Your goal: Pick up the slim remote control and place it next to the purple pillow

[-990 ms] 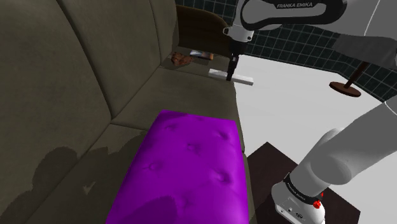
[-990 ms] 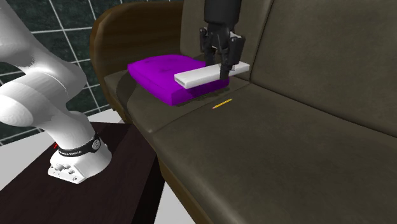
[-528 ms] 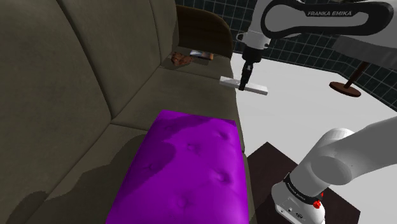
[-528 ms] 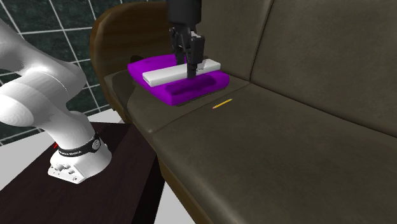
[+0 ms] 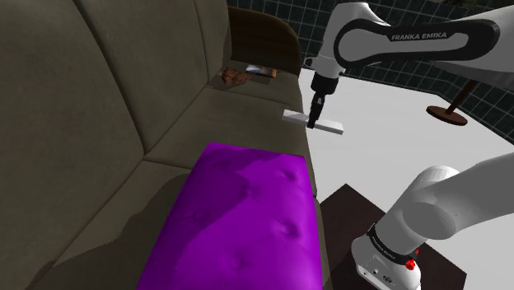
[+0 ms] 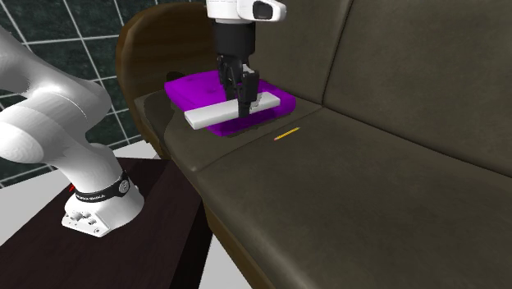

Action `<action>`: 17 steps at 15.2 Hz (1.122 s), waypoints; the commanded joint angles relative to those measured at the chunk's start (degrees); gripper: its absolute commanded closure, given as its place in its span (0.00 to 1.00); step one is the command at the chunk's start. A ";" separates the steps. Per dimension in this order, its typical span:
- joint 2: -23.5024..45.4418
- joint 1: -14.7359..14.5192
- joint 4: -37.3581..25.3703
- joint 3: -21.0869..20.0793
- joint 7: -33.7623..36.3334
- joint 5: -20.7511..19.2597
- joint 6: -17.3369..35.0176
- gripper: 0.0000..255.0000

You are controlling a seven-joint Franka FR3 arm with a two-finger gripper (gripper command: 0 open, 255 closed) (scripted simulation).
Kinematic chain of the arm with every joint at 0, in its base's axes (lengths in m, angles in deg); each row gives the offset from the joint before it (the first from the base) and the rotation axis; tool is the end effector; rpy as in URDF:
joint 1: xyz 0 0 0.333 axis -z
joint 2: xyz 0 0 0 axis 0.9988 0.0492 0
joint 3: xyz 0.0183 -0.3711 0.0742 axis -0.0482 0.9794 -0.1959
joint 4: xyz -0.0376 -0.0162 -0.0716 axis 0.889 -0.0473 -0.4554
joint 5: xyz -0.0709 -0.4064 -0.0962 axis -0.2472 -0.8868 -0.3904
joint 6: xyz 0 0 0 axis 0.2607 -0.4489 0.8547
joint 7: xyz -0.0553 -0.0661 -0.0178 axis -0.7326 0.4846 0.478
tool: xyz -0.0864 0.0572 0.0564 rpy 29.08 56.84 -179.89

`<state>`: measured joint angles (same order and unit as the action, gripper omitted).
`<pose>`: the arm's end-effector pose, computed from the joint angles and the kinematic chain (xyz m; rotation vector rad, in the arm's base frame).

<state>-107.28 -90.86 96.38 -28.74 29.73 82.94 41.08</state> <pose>0.3969 0.0351 0.5463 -2.9982 -0.9086 0.0321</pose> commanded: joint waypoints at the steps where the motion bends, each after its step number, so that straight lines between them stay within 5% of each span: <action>1: 0.37 -0.01 1.26 -0.03 0.02 0.01 1.68 1.00; 17: 3.94 -0.04 10.97 -0.15 -0.02 0.09 14.96 1.00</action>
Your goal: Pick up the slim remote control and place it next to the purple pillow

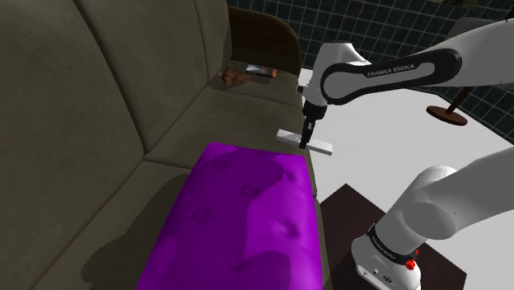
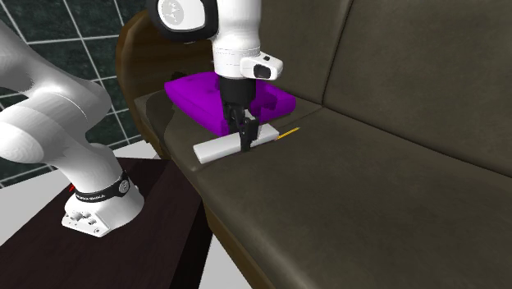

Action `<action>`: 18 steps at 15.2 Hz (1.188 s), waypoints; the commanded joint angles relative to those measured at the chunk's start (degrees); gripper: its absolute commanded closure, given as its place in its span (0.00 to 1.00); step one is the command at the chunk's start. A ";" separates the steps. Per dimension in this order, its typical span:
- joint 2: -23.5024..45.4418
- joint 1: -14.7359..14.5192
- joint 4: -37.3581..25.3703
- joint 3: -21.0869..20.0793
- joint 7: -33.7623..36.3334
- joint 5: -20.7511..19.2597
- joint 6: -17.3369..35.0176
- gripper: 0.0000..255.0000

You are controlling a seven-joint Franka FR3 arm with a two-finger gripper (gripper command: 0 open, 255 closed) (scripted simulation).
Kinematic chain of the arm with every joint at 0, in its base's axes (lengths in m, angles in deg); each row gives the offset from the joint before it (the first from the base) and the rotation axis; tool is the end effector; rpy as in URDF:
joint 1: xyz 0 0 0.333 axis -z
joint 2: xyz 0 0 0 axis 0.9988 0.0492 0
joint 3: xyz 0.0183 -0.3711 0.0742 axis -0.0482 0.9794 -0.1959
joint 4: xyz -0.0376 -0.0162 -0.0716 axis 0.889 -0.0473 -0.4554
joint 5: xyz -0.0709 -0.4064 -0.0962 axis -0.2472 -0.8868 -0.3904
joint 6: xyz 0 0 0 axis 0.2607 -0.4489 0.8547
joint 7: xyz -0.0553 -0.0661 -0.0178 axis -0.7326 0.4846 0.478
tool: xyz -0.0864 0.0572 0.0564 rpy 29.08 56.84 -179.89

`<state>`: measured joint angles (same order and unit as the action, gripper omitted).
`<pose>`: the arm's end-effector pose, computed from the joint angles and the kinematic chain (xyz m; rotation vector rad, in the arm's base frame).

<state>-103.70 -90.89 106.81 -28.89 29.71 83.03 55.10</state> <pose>0.3983 0.0354 0.4514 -2.9983 -0.9086 0.0319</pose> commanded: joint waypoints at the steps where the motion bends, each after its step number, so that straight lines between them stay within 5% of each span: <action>1: 0.72 0.00 1.05 -0.01 -0.01 0.00 1.82 1.00; 13: 6.42 0.00 6.24 -0.11 -0.02 0.03 12.71 1.00; 18: 6.69 0.00 6.40 -0.12 -0.02 0.03 13.14 1.00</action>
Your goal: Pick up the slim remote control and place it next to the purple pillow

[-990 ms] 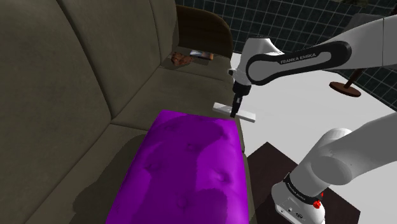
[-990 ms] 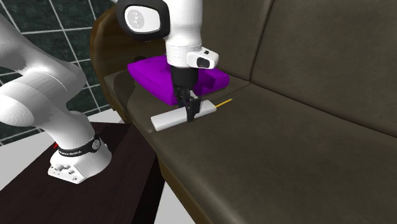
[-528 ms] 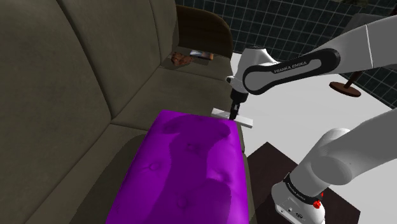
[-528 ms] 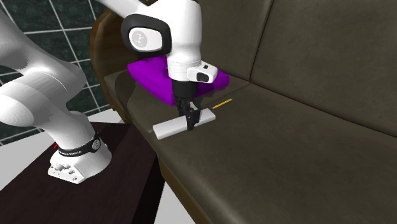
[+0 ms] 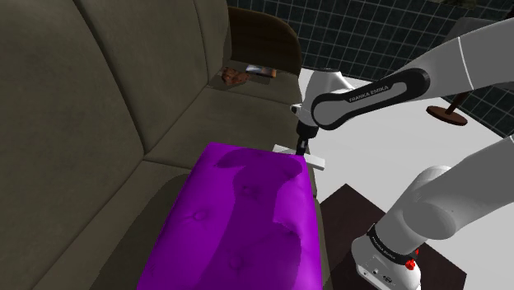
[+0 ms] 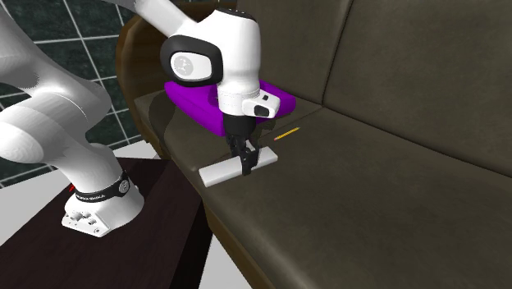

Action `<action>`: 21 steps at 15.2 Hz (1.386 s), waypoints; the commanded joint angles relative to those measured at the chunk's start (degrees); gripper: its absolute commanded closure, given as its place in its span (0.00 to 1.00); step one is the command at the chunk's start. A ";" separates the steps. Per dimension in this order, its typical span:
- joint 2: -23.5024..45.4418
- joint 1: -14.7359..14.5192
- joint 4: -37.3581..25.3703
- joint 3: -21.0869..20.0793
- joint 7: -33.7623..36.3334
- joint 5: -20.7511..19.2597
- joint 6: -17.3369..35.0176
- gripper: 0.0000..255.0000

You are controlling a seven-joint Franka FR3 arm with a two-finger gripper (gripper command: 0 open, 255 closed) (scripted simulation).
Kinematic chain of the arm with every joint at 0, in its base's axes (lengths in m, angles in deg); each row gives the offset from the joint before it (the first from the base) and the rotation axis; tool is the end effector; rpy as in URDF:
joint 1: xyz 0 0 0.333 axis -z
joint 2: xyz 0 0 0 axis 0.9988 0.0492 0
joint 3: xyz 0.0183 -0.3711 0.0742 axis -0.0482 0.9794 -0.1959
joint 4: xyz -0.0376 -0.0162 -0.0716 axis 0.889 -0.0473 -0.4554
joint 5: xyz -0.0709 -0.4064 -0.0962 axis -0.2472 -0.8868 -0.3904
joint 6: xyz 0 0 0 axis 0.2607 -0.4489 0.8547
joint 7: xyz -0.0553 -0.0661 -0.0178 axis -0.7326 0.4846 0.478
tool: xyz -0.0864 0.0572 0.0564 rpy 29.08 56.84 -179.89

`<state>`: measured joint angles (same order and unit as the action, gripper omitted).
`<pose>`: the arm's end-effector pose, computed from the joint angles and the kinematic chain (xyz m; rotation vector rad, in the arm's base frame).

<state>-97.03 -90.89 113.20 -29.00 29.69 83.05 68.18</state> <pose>0.4009 0.0355 0.3721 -2.9984 -0.9089 0.0314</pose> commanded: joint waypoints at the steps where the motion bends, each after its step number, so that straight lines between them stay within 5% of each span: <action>1: 0.02 0.00 0.01 0.00 0.00 0.00 0.06 1.00; 3: 0.02 0.00 0.01 0.00 0.00 0.00 0.06 1.00; 4: 0.02 0.00 0.01 0.00 0.00 0.00 0.05 0.00; 9: 0.01 0.00 0.02 -0.01 0.01 0.00 0.05 0.00; 13: -4.57 0.01 -4.05 0.09 -0.01 -0.02 -8.60 0.00; 21: -4.57 0.01 -4.05 0.09 -0.01 -0.02 -8.60 0.00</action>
